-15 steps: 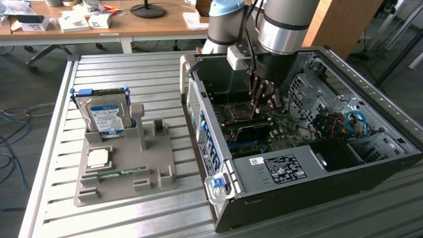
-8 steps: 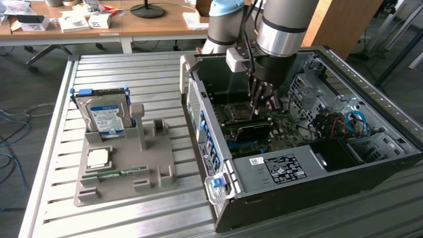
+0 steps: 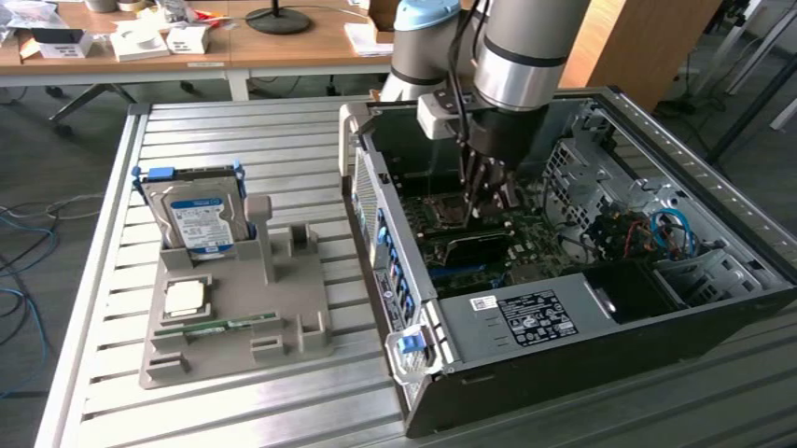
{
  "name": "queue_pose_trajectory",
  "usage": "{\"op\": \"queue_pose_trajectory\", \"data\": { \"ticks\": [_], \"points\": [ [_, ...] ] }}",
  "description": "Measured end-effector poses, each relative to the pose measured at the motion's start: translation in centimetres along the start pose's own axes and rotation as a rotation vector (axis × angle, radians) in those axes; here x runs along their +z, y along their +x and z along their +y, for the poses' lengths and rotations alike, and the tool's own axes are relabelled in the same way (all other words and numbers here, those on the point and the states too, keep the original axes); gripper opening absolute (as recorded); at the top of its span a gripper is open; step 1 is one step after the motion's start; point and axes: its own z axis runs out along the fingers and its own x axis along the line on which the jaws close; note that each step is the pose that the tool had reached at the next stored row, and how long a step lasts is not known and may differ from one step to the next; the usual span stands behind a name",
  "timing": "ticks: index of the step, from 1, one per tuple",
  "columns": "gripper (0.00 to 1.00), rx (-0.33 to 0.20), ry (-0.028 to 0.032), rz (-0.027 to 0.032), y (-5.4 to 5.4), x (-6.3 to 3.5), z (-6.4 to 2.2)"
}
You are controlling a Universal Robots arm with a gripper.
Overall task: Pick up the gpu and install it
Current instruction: 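Press down on the gpu until it lock into place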
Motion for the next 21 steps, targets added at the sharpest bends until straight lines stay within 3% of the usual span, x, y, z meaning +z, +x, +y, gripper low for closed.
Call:
{"op": "queue_pose_trajectory", "data": {
  "ticks": [21],
  "points": [
    [0.11,0.0,0.0,0.0009,-0.4,1.73,0.17]
  ]
}}
